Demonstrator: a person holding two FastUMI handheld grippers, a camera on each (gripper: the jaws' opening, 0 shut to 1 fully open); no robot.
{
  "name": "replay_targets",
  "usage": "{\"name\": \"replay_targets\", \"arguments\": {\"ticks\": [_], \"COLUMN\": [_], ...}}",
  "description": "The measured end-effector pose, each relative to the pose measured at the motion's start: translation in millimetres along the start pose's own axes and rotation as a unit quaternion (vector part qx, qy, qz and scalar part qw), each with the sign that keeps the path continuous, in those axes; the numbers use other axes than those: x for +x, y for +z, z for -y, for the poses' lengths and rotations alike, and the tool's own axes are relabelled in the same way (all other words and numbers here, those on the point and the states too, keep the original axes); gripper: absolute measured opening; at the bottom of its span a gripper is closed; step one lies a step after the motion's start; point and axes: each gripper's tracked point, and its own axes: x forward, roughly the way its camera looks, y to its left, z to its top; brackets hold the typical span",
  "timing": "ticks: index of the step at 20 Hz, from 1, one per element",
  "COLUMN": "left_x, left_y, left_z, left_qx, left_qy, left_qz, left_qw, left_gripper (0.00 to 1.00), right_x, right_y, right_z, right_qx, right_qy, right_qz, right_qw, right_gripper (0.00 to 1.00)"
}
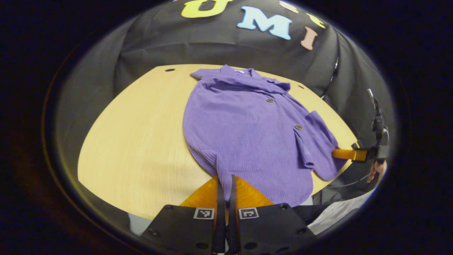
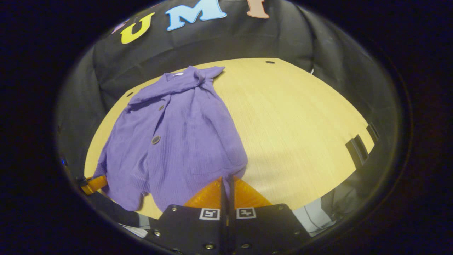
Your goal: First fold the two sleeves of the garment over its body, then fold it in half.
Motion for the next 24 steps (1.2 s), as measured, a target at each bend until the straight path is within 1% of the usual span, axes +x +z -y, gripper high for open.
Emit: {"name": "replay_targets", "arguments": {"ticks": [1, 3, 6, 9, 10, 13, 19, 24], "left_x": [-2.4, -10.8, -20.6, -31.0, -32.6, -35.6, -37.5, -26.1], "left_y": [2.3, 11.2, 29.7, 49.7, 56.2, 75.7, 141.8, 207.3], "left_z": [2.0, 7.0, 21.2, 38.0, 42.2, 57.8, 59.8, 56.4], "left_qx": [-0.01, -0.026, -0.038, -0.047, -0.051, -0.083, -0.102, -0.107], "left_qy": [-0.007, -0.019, -0.047, -0.071, -0.077, -0.105, -0.107, -0.096], "left_qz": [0.004, 0.017, 0.036, 0.052, 0.056, 0.062, 0.109, 0.149], "left_qw": [1.0, 0.999, 0.998, 0.995, 0.994, 0.989, 0.983, 0.978], "left_gripper": [0.07, 0.07, 0.07, 0.07, 0.07, 0.07, 0.07, 0.07], "right_x": [-2.8, -12.2, -27.0, -41.3, -45.2, -52.5, -52.0, -42.6], "right_y": [4.0, 15.7, 30.6, 47.5, 52.5, 67.6, 115.8, 171.5], "right_z": [-2.2, -4.4, -9.7, -23.6, -29.1, -57.6, -77.5, -92.8], "right_qx": [0.013, 0.022, 0.004, -0.008, -0.007, 0.023, 0.056, 0.065], "right_qy": [0.007, 0.015, 0.019, 0.036, 0.047, 0.107, 0.164, 0.2], "right_qz": [0.004, 0.018, 0.039, 0.06, 0.067, 0.077, 0.096, 0.119], "right_qw": [1.0, 0.999, 0.999, 0.997, 0.997, 0.991, 0.98, 0.97], "right_gripper": [0.03, 0.03, 0.02, 0.03, 0.03, 0.03, 0.02, 0.02]}}
